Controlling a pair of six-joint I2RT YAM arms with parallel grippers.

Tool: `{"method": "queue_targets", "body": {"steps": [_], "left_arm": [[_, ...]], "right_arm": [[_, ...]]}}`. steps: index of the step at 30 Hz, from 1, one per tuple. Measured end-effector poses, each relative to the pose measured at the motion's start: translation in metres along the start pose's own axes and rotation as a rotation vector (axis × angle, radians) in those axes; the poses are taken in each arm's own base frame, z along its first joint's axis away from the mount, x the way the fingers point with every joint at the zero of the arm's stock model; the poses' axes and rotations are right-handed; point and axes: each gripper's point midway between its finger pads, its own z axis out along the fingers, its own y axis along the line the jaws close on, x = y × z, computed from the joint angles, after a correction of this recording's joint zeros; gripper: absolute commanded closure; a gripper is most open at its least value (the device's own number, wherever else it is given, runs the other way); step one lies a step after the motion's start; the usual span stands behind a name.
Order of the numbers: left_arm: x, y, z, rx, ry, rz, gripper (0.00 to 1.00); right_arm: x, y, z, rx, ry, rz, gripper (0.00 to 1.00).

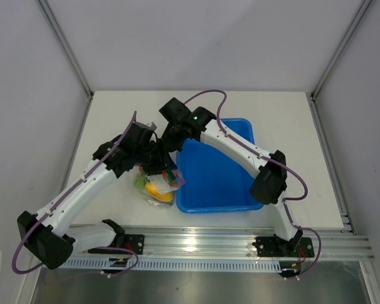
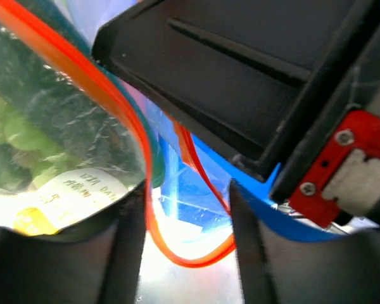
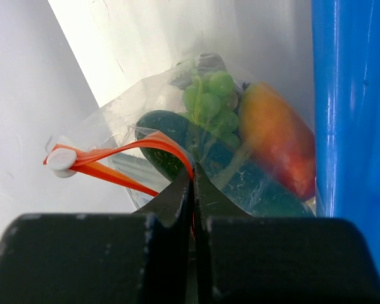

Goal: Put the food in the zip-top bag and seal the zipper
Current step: Adjust the zipper food storage bag at the center of the board.

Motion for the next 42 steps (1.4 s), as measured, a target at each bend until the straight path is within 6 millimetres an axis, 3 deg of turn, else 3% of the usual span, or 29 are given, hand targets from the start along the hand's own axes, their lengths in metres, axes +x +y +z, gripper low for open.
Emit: {"method": "queue_targets", "body": {"steps": [4, 8, 12, 19, 27, 29, 34, 42], "left_arm": [[-0.001, 0.002, 0.0, -0.017, -0.003, -0.006, 0.72], [-0.003, 0.0, 0.001, -0.023, -0.001, -0.006, 0.99], [-0.003, 0.0, 0.001, -0.031, 0.008, 0.003, 1.0], [-0.001, 0.003, -0.001, -0.042, 0.016, 0.029, 0.99], [0.002, 0.002, -0.013, 0.009, 0.016, 0.184, 0.99], [0.007, 0.002, -0.015, 0.029, 0.032, 0.232, 1.0], [0.015, 0.008, -0.018, 0.047, 0.069, 0.338, 1.0], [0.03, 0.01, -0.043, 0.131, 0.078, 0.487, 1.0]], "right_arm": [[-0.001, -0.001, 0.0, 0.004, -0.006, -0.001, 1.0], [-0.001, -0.001, 0.0, 0.007, -0.01, -0.002, 1.0], [-0.001, -0.001, 0.0, 0.009, -0.014, -0.003, 0.93], [0.0, -0.001, -0.001, 0.003, -0.007, -0.034, 0.64], [-0.009, 0.0, -0.003, -0.067, 0.016, -0.178, 0.51], [-0.015, -0.002, -0.007, -0.099, 0.025, -0.236, 0.43], [-0.035, -0.005, -0.026, -0.183, 0.002, -0.387, 0.22], [-0.052, 0.01, -0.083, -0.438, 0.007, -0.609, 0.2]]}}
